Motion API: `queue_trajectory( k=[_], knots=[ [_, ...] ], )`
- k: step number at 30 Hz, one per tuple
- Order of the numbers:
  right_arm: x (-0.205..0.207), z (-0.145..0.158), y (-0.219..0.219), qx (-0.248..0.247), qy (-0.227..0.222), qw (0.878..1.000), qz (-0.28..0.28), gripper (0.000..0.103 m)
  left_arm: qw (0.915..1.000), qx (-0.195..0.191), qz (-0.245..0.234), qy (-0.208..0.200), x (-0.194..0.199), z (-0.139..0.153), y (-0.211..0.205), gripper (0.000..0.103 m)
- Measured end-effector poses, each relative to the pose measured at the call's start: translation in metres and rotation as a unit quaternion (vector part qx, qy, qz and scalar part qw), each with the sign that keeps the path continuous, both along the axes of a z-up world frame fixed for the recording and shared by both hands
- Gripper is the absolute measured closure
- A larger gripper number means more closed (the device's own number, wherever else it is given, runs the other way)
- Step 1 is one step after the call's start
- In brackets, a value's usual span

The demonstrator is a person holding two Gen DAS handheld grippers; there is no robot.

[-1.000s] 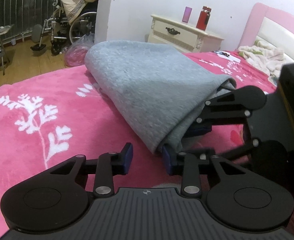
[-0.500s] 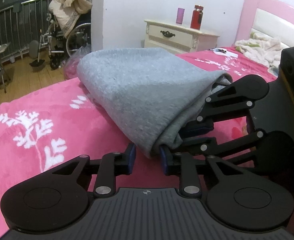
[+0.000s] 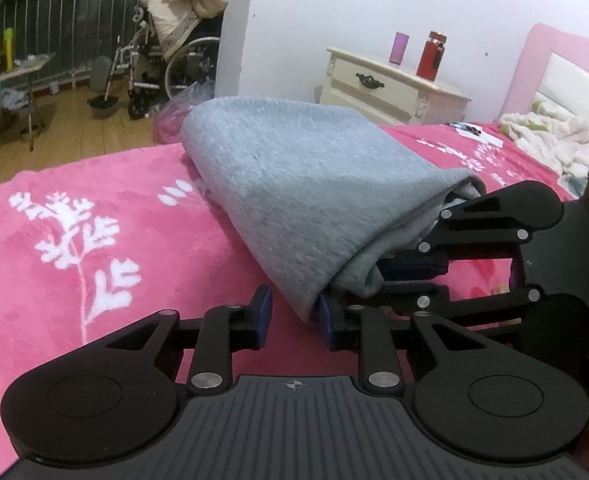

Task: Fold clothes

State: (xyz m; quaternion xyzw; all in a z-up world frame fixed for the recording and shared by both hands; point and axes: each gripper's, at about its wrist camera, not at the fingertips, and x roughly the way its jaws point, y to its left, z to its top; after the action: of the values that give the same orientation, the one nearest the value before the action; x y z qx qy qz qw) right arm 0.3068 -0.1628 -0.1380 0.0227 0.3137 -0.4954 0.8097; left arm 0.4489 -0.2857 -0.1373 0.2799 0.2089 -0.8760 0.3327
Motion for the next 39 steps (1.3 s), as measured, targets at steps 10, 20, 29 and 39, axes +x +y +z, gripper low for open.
queue_trajectory(
  k=[10,20,29,39],
  knots=[
    [-0.003,0.000,0.001,0.013,-0.018,1.000,0.007,0.092,0.9997,-0.017,0.004,-0.017,-0.009,-0.002,0.003,0.095],
    [0.009,-0.008,-0.007,-0.017,0.010,0.999,0.026,0.086,0.9994,-0.032,0.011,-0.004,-0.005,0.002,0.002,0.099],
    [0.007,-0.005,-0.010,-0.056,0.033,0.998,-0.022,0.094,0.9988,-0.047,0.000,0.011,-0.005,0.007,0.004,0.099],
    [0.012,-0.016,-0.021,-0.061,0.051,0.996,-0.027,0.094,0.9990,-0.042,0.001,0.015,-0.004,0.008,0.003,0.099]
  ],
)
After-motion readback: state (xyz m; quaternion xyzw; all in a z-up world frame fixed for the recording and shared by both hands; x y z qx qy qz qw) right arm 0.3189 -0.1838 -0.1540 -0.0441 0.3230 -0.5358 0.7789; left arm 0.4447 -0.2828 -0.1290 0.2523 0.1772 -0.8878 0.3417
